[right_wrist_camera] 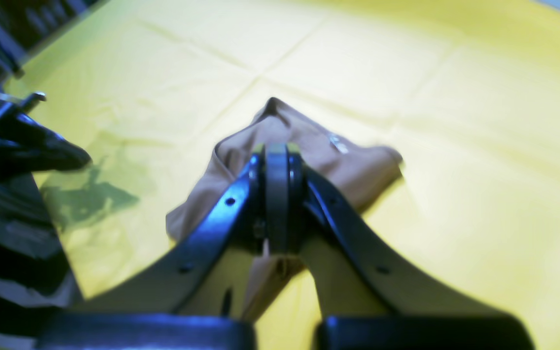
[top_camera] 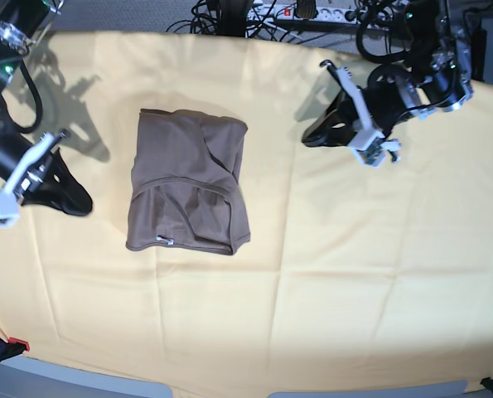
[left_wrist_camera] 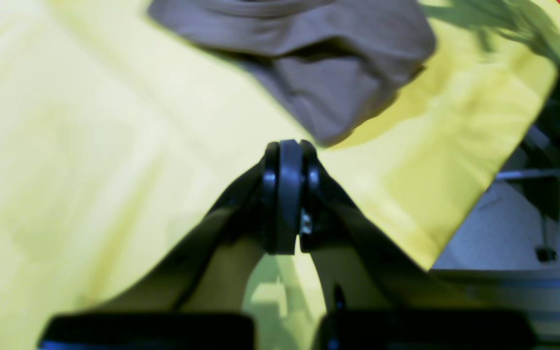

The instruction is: Fold the T-shirt properly

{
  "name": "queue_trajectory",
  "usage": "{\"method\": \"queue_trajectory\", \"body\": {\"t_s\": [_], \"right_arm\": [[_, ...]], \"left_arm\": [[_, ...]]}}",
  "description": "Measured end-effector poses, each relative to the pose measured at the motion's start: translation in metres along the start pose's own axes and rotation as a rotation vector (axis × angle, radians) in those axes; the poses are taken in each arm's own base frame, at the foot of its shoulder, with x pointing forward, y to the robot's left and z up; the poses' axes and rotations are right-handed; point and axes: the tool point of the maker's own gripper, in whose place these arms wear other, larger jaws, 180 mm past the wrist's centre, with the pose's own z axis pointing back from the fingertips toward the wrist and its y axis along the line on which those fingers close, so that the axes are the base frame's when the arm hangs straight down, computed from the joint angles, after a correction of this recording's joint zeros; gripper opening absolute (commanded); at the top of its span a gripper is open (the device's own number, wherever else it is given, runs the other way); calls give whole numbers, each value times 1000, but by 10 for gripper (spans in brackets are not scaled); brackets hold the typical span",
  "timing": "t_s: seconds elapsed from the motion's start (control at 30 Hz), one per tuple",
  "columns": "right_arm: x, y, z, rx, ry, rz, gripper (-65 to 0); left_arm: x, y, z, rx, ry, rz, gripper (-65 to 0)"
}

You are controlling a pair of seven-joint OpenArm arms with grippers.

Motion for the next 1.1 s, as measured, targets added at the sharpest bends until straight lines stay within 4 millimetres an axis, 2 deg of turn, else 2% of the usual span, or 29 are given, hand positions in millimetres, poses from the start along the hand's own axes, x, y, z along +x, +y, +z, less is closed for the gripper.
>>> {"method": "queue_trajectory", "body": {"t_s": [0.17, 0.27, 0.4, 0.5, 0.6, 0.73, 0.9, 1.1], "right_arm": [[-42, -15, 45, -124, 79, -103, -650], [-72, -17, 74, -190, 167, -159, -650], [-93, -18, 114, -294, 243, -192, -650], [-96, -14, 142, -368, 284, -180, -650], [-110, -2, 166, -417, 356, -199, -650], [-130, 15, 181, -424, 435, -247, -650], [-160, 42, 205, -425, 543, -348, -650], [-184, 70, 226, -403, 648, -441, -650]], "left_arm": [[9, 1, 35, 62, -19, -27, -650], [14, -8, 53, 79, -39, -24, -650], [10, -12, 72, 112, -23, -6, -650], [-7, -13, 84, 131, 32, 42, -650], [-23, -26, 92, 88, 90, 114, -650], [-39, -40, 101, 57, 142, 182, -650], [-77, -65, 117, 15, 307, 238, -650], [-107, -93, 137, -11, 442, 354, -650]]}}
